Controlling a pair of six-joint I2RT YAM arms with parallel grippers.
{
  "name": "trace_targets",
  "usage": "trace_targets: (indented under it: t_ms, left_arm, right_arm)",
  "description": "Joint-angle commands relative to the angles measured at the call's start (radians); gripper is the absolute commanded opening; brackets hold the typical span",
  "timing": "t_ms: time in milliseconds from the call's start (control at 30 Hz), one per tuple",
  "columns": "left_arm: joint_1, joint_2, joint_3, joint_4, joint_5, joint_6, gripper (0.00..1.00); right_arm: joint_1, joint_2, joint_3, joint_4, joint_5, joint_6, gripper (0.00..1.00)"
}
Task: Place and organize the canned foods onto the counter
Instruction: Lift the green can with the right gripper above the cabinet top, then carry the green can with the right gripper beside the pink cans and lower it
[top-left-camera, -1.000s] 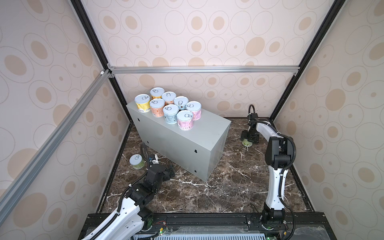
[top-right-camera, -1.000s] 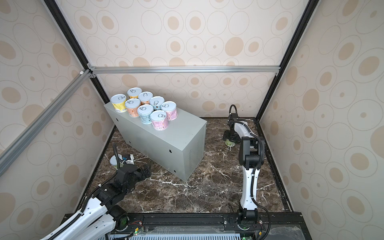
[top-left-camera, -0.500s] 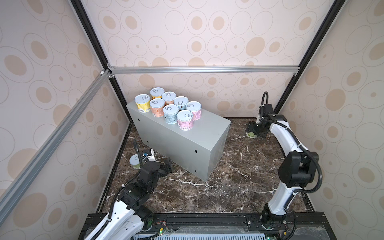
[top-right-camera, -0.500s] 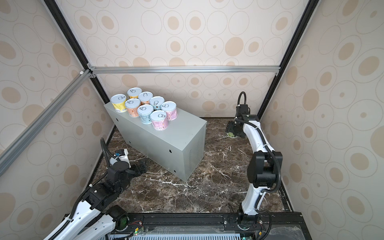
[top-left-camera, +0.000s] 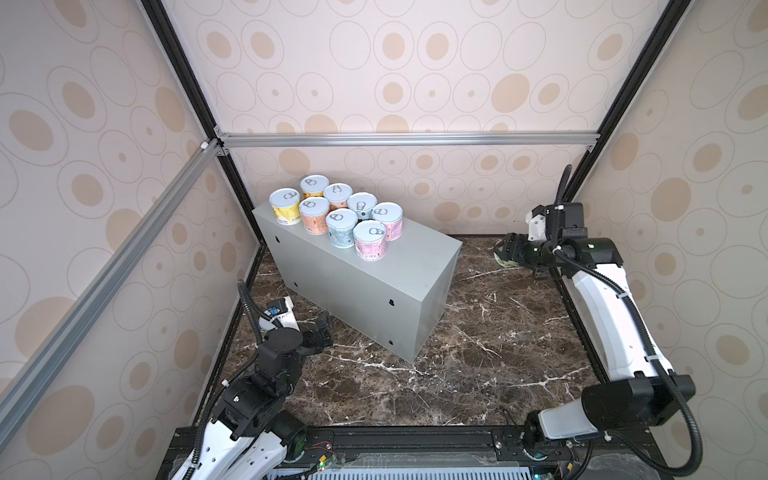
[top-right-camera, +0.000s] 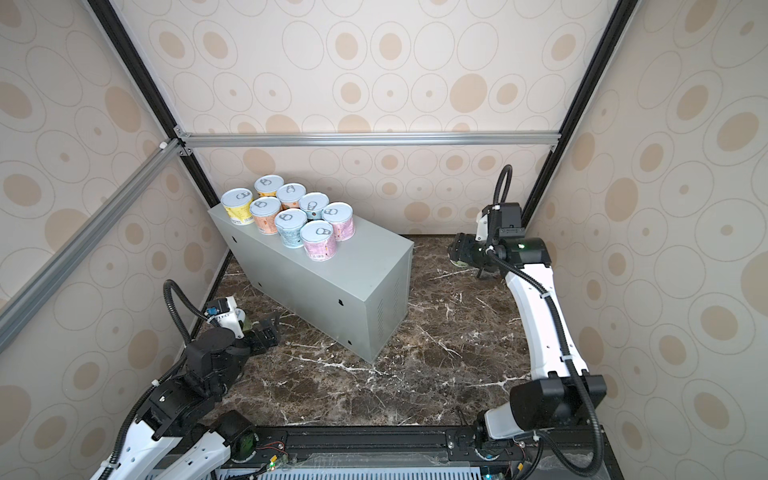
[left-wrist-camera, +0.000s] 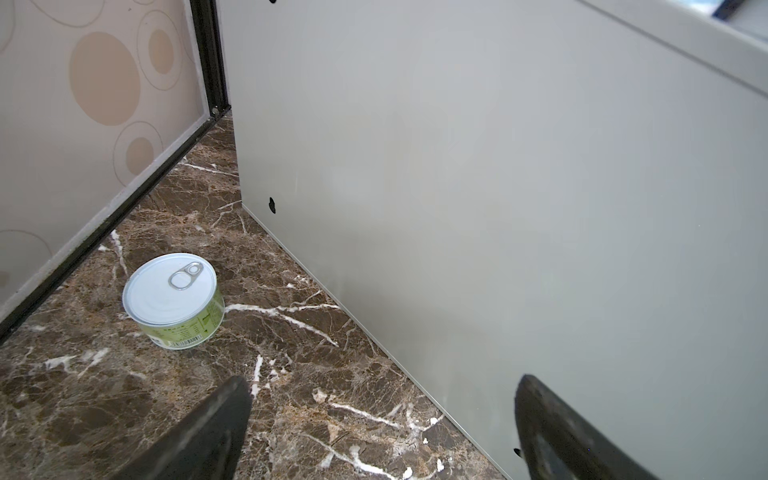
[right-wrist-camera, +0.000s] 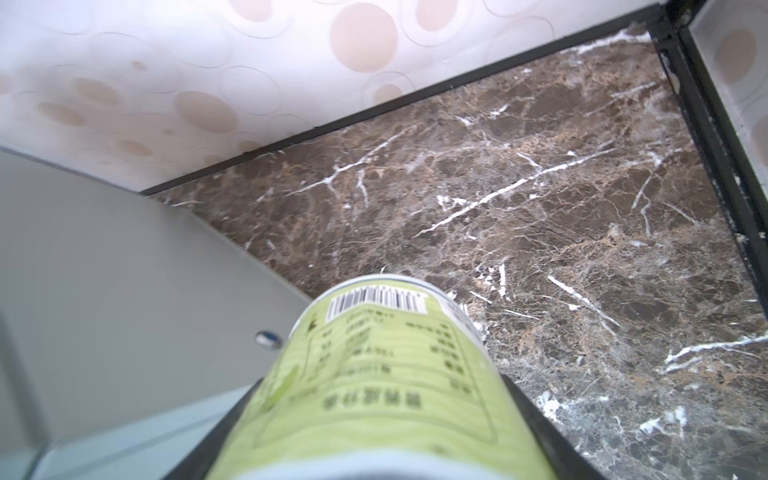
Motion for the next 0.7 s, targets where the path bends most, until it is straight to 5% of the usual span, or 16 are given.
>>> trace_targets:
  t_ms: [0,367,667]
  left_arm:
    - [0.007,-0.028,0.041,-0.05,-0.022,0.019,0.99]
    - [0.007,-0.072,0.02,-0.035,-0.004,0.023,0.99]
    - [0.007,-0.053,0.013,-0.013,0.011,0.048,0.99]
  right_arm:
    - [0.019,-0.072,0.021,-0.041,-0.031,-0.024,0.51]
    - [0.176,-0.11,0.231,-0.284,0.023,-0.078,0.49]
    - [0.342,0.032,0.553,-0.521,0.11,-0.117,0.47]
